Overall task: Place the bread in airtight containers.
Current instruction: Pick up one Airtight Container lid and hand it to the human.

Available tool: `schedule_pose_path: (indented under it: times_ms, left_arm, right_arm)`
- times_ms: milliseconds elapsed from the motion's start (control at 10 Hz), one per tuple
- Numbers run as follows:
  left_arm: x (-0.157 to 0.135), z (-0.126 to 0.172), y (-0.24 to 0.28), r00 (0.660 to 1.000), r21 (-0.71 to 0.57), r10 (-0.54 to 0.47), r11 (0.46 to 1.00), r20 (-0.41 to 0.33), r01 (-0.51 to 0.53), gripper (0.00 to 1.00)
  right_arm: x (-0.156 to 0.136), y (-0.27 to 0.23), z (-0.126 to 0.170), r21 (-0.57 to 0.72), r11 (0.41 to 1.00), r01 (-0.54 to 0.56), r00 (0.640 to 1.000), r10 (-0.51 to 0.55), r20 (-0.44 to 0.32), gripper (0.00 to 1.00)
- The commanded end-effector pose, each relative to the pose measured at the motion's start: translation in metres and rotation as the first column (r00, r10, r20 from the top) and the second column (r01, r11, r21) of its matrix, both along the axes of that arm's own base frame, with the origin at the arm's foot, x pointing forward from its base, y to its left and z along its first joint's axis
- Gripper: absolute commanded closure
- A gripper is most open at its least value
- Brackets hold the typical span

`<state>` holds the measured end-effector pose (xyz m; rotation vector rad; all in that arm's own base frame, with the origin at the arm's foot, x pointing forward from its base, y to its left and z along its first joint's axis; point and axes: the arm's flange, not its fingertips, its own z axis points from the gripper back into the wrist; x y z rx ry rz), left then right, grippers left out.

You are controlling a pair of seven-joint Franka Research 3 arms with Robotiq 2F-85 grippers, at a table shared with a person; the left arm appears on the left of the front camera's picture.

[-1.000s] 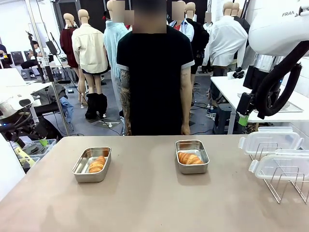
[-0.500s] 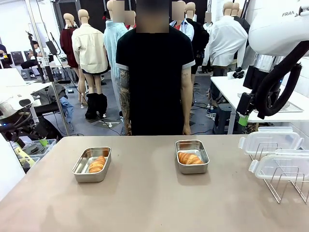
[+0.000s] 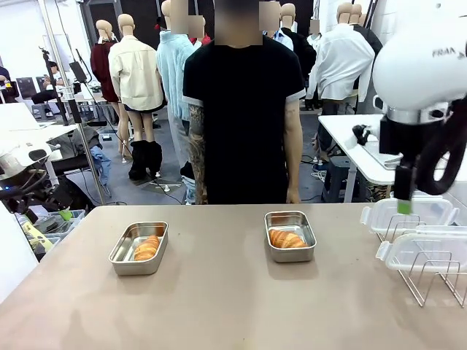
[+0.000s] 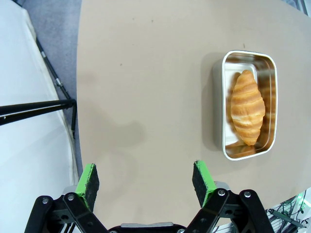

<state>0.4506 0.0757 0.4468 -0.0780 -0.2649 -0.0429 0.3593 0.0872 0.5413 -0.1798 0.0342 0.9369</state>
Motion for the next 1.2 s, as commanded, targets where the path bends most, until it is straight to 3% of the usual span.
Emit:
schedule_pose_path:
  times_ms: [0,100,200,300,400,500,600,800,1000,1100]
  left_arm:
    - [-0.002,0.0,0.0,1.0,0.011,0.015,1.0,0.001,-0.015,0.0]
    - [-0.002,0.0,0.0,1.0,0.011,0.015,1.0,0.001,-0.015,0.0]
    - [-0.002,0.0,0.0,1.0,0.011,0.015,1.0,0.001,-0.015,0.0]
    - [-0.002,0.0,0.0,1.0,0.011,0.015,1.0,0.001,-0.015,0.0]
    - [-0.002,0.0,0.0,1.0,0.011,0.015,1.0,0.001,-0.015,0.0]
    - [-0.002,0.0,0.0,1.0,0.011,0.015,1.0,0.001,-0.015,0.0]
    - [-0.002,0.0,0.0,1.0,0.011,0.015,1.0,0.001,-0.015,0.0]
    - [-0.002,0.0,0.0,1.0,0.011,0.015,1.0,0.001,-0.015,0.0]
    - [-0.002,0.0,0.0,1.0,0.011,0.015,1.0,0.001,-0.015,0.0]
    - [-0.002,0.0,0.0,1.0,0.011,0.015,1.0,0.001,-0.015,0.0]
  right_arm:
    - [0.001,-0.026,-0.015,-0.075,0.972,-0.224,0.974,0.226,0.009,0.0]
    - [0.004,-0.035,-0.021,-0.021,0.934,-0.358,0.933,0.356,-0.05,0.0]
    - [0.012,-0.047,-0.031,-0.003,0.867,-0.498,0.862,0.494,-0.115,0.0]
    - [0.019,-0.063,-0.039,0.024,0.798,-0.603,0.79,0.601,-0.121,0.0]
    - [0.025,-0.076,-0.044,0.079,0.748,-0.658,0.741,0.663,-0.104,0.0]
    - [0.032,-0.071,-0.05,0.06,0.884,-0.464,0.879,0.468,-0.095,0.0]
    - [0.016,-0.062,-0.038,0.039,0.808,-0.587,0.802,0.588,-0.106,0.0]
    - [0.016,-0.062,-0.038,0.039,0.808,-0.587,0.802,0.588,-0.106,0.0]
    - [0.029,-0.068,-0.059,0.065,0.808,-0.586,0.796,0.589,-0.142,0.0]
    - [0.031,-0.071,-0.069,0.07,0.818,-0.571,0.809,0.575,-0.123,0.0]
